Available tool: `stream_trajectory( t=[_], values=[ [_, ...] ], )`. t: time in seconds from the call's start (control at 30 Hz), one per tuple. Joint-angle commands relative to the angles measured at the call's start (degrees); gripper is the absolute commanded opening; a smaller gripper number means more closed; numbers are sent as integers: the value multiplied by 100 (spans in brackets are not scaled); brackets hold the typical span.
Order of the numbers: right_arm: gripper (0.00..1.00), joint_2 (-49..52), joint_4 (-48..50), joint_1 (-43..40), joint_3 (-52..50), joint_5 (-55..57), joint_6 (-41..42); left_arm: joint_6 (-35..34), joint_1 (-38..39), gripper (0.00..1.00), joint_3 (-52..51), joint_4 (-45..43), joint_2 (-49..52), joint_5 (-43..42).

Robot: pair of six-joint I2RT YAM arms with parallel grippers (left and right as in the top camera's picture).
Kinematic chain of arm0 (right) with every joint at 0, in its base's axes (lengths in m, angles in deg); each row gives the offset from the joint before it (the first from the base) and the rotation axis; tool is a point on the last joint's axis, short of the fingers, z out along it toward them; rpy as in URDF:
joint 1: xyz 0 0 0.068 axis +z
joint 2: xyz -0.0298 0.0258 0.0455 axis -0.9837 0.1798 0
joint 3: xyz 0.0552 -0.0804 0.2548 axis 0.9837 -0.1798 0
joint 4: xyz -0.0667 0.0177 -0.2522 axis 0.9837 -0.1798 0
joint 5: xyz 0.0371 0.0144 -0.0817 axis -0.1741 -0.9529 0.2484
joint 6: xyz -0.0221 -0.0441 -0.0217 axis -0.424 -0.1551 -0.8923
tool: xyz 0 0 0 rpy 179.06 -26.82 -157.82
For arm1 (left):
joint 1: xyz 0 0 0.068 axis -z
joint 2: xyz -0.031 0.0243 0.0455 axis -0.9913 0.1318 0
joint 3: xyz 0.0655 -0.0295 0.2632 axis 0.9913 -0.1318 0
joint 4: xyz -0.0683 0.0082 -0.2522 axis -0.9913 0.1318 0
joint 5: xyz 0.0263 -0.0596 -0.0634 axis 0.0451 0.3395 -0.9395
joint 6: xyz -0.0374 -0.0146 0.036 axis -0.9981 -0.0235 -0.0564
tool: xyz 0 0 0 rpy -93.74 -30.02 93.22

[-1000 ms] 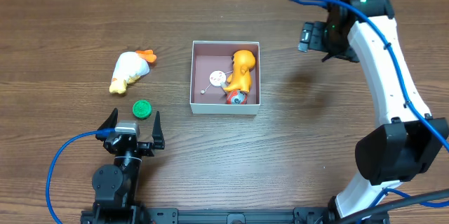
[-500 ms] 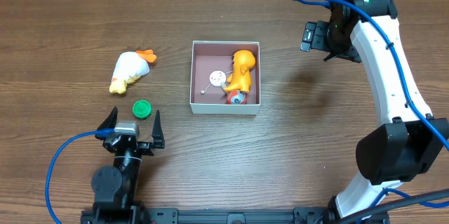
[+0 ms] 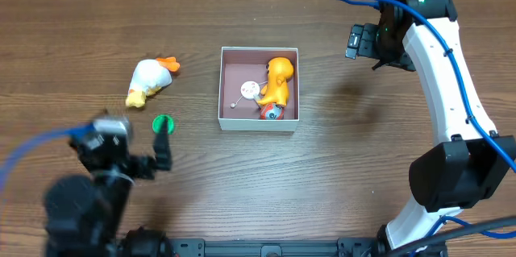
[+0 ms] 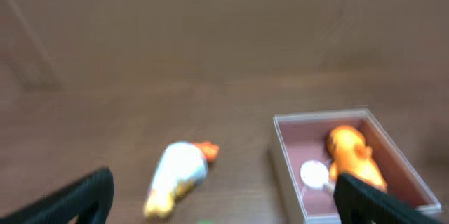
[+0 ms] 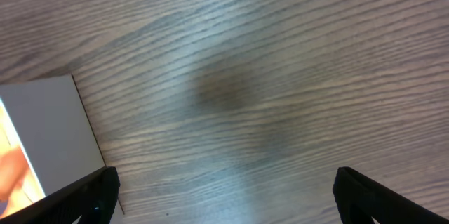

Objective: Pack container
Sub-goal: 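Move left gripper to the plush duck and grasp it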

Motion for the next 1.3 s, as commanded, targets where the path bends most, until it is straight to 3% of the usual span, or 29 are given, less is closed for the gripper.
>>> stream_trajectory(
  t=[0.0, 0.2, 0.47, 0.93, 1.27],
  values=[
    [100, -140, 15, -2, 131, 37, -15, 566, -33, 100, 1961, 1204, 1950, 315],
    [100, -140, 15, -2, 131, 37, -15, 1123, -35, 100, 3845, 2365, 4293, 433],
    [100, -140, 15, -2, 131, 37, -17, 1235, -37, 100, 4022, 2175, 6196, 433],
    [100, -140, 15, -2, 131, 37, -15, 876, -608, 100, 4019, 1956, 7785, 470],
    [100, -140, 15, -2, 131, 37, -17, 1244, -693, 100, 4017, 1620, 8295, 385]
  ],
)
